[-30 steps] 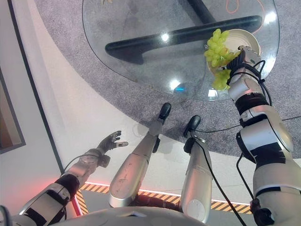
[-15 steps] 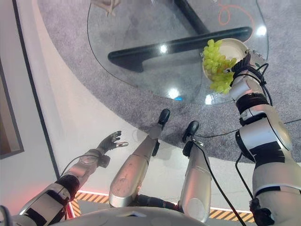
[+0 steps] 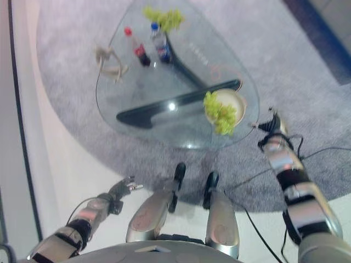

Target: Pick up fruits into the plate

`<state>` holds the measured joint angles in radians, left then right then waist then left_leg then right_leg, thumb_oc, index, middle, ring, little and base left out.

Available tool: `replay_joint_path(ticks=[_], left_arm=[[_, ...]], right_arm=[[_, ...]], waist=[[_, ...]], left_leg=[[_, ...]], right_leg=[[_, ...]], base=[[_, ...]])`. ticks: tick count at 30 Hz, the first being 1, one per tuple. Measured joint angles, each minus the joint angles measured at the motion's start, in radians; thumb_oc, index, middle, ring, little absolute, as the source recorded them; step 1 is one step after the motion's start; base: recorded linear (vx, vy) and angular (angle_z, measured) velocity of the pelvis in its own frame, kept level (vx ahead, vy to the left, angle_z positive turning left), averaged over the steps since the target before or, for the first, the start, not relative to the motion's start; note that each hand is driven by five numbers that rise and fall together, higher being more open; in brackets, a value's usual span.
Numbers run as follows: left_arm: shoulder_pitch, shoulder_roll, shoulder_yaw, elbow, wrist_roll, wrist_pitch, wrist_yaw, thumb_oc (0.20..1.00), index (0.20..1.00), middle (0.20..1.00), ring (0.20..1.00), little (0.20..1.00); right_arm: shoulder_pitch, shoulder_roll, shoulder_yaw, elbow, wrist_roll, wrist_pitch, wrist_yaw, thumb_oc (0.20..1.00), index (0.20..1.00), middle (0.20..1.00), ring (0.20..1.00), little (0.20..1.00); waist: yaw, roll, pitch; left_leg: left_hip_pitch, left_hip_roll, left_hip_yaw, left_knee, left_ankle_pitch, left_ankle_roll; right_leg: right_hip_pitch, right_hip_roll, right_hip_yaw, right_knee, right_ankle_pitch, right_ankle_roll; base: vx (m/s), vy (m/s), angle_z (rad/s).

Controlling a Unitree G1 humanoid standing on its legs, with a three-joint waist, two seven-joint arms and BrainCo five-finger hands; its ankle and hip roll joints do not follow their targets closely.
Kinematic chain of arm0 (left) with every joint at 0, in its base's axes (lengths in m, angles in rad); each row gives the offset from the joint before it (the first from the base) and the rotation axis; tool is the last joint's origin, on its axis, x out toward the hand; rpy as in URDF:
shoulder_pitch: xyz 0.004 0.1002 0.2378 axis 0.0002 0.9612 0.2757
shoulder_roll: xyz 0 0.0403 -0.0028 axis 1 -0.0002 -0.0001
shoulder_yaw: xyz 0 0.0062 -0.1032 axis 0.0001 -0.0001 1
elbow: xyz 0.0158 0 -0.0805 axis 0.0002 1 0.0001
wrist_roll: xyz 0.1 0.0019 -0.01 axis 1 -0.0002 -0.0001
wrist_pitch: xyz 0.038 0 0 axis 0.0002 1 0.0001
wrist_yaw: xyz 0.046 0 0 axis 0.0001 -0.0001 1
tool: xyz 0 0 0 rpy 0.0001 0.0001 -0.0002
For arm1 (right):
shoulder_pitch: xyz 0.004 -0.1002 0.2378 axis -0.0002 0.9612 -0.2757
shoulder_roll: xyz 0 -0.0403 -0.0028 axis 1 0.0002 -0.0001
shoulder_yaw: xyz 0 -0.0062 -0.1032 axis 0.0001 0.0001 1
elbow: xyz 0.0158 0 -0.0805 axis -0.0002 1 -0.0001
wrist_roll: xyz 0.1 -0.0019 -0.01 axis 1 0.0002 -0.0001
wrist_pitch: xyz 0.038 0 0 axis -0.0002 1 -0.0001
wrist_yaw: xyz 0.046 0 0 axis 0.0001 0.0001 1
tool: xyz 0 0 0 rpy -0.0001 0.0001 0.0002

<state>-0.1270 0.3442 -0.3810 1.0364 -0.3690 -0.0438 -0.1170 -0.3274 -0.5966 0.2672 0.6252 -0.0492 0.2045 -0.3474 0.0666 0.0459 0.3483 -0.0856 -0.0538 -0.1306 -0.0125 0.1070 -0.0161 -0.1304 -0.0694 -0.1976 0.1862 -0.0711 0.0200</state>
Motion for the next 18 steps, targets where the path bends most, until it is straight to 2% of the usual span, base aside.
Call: replay_joint_path(ticks=[3, 5, 6, 7, 11, 12, 16, 18], left_arm=[[0.067, -0.026, 0.058, 0.012, 0.035, 0.014, -0.002, 1.0, 1.0, 1.0, 1.0, 1.0], [0.095, -0.038, 0.096, 0.029, 0.074, 0.028, -0.003, 1.0, 1.0, 1.0, 1.0, 1.0], [0.106, -0.043, 0.105, 0.057, 0.099, 0.04, -0.004, 1.0, 1.0, 1.0, 1.0, 1.0], [0.117, -0.047, 0.106, 0.081, 0.117, 0.044, -0.008, 1.0, 1.0, 1.0, 1.0, 1.0], [0.12, -0.076, 0.132, 0.15, 0.166, 0.049, -0.009, 1.0, 1.0, 1.0, 1.0, 1.0], [0.13, -0.089, 0.143, 0.165, 0.176, 0.061, -0.01, 1.0, 1.0, 1.0, 1.0, 1.0], [0.168, -0.098, 0.151, 0.185, 0.183, 0.071, -0.027, 1.0, 1.0, 1.0, 1.0, 1.0], [0.179, -0.103, 0.162, 0.191, 0.183, 0.085, -0.025, 1.0, 1.0, 1.0, 1.0, 1.0]], right_arm=[[0.211, 0.116, -0.052, 0.007, 0.042, -0.055, 0.036, 1.0, 1.0, 1.0, 1.0, 1.0], [0.27, 0.18, -0.094, 0.048, 0.118, -0.079, 0.082, 1.0, 1.0, 1.0, 1.0, 1.0], [0.302, 0.235, -0.111, 0.135, 0.197, -0.116, 0.139, 1.0, 1.0, 1.0, 1.0, 1.0], [0.321, 0.277, -0.113, 0.214, 0.258, -0.125, 0.188, 1.0, 1.0, 1.0, 1.0, 1.0], [0.368, 0.374, -0.146, 0.477, 0.387, -0.203, 0.35, 1.0, 1.0, 1.0, 1.0, 1.0], [0.393, 0.375, -0.156, 0.517, 0.404, -0.212, 0.395, 1.0, 1.0, 1.0, 1.0, 1.0], [0.411, 0.376, -0.183, 0.576, 0.412, -0.24, 0.464, 1.0, 1.0, 1.0, 1.0, 1.0], [0.431, 0.376, -0.192, 0.598, 0.411, -0.241, 0.464, 1.0, 1.0, 1.0, 1.0, 1.0]], waist=[[-0.042, -0.034, -0.088], [-0.048, -0.05, -0.115], [-0.053, -0.06, -0.146], [-0.06, -0.063, -0.176], [-0.077, -0.054, -0.193], [-0.08, -0.045, -0.206], [-0.101, -0.029, -0.235], [-0.103, -0.024, -0.254]], left_leg=[[0.084, 0.012, 0.013, -0.034, -0.02, -0.004], [0.131, 0.018, 0.021, -0.053, -0.028, -0.007], [0.146, 0.021, 0.031, -0.059, -0.038, -0.006], [0.155, 0.023, 0.032, -0.069, -0.039, -0.007], [0.208, 0.021, 0.035, -0.078, -0.046, -0.001], [0.218, 0.02, 0.044, -0.081, -0.053, 0.002], [0.229, 0.02, 0.062, -0.082, -0.06, 0.004], [0.238, 0.023, 0.081, -0.082, -0.066, 0.008]], right_leg=[[0.097, 0.016, 0.004, -0.075, 0.002, 0.001], [0.151, 0.028, 0.014, -0.108, 0.004, 0.0], [0.17, 0.033, 0.022, -0.128, 0.004, 0.0], [0.178, 0.037, 0.025, -0.138, 0.004, 0.0], [0.237, 0.035, 0.027, -0.162, 0.007, 0.003], [0.244, 0.034, 0.036, -0.167, 0.007, 0.004], [0.248, 0.036, 0.06, -0.172, 0.009, 0.004], [0.25, 0.039, 0.075, -0.175, 0.011, 0.001]], base=[[0.16, -0.032, -0.05], [0.12, -0.008, -0.16], [0.06, 0.009, -0.19], [0.05, 0.01, -0.13], [0.05, 0.029, -0.03], [0.01, 0.048, -0.15], [0.01, 0.038, -0.19], [0.0, 0.027, -0.2]])
